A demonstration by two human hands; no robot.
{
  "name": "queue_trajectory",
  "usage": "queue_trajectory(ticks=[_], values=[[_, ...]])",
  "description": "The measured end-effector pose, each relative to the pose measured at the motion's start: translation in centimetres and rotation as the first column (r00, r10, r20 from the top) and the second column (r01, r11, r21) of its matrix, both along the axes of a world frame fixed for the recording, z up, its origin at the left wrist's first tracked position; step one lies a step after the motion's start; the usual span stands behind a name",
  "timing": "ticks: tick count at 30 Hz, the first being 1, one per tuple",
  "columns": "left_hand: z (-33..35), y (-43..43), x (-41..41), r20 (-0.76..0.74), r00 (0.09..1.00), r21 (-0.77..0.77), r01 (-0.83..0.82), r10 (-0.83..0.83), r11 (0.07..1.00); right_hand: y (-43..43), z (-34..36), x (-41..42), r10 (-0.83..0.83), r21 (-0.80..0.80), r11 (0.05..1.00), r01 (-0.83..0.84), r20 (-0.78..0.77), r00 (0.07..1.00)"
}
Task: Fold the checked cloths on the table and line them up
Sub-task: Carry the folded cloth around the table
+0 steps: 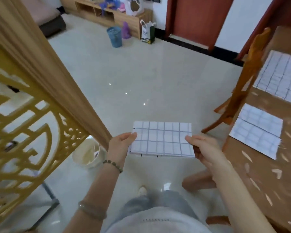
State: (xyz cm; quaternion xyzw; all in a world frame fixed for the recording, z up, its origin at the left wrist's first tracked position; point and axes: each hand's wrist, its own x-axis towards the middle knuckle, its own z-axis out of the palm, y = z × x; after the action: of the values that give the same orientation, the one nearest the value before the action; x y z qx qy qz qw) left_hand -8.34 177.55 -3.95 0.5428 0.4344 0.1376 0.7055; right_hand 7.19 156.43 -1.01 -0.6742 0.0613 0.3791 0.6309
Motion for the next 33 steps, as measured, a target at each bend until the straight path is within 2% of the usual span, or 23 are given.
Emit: queue_trajectory(ticks=[9, 19, 27, 33], values=[[0.0, 4.3, 13.6, -0.003, 0.963, -0.036, 0.27, -0.27, 0.962, 0.5, -0.2, 6.8, -0.29, -0.01, 0.957, 0.29, -0.016, 0.957], [-0.5, 2.9, 33.1, -0.055, 0.853, 0.017, 0.52, -0.519, 0.854, -2.1, -1.5, 19.4, -0.55, -0.026, 0.835, 0.55, -0.029, 0.834], [0.6, -2.4, 45.1, -0.106, 0.733, 0.063, 0.68, -0.672, 0.731, -6.7, -1.1, 26.7, -0.709, -0.022, 0.705, 0.709, -0.053, 0.703], [0.2, -6.6, 49.8, -0.152, 0.566, 0.104, 0.825, -0.811, 0.556, -10.1, -2.1, 27.2, -0.826, -0.032, 0.559, 0.829, -0.109, 0.553]])
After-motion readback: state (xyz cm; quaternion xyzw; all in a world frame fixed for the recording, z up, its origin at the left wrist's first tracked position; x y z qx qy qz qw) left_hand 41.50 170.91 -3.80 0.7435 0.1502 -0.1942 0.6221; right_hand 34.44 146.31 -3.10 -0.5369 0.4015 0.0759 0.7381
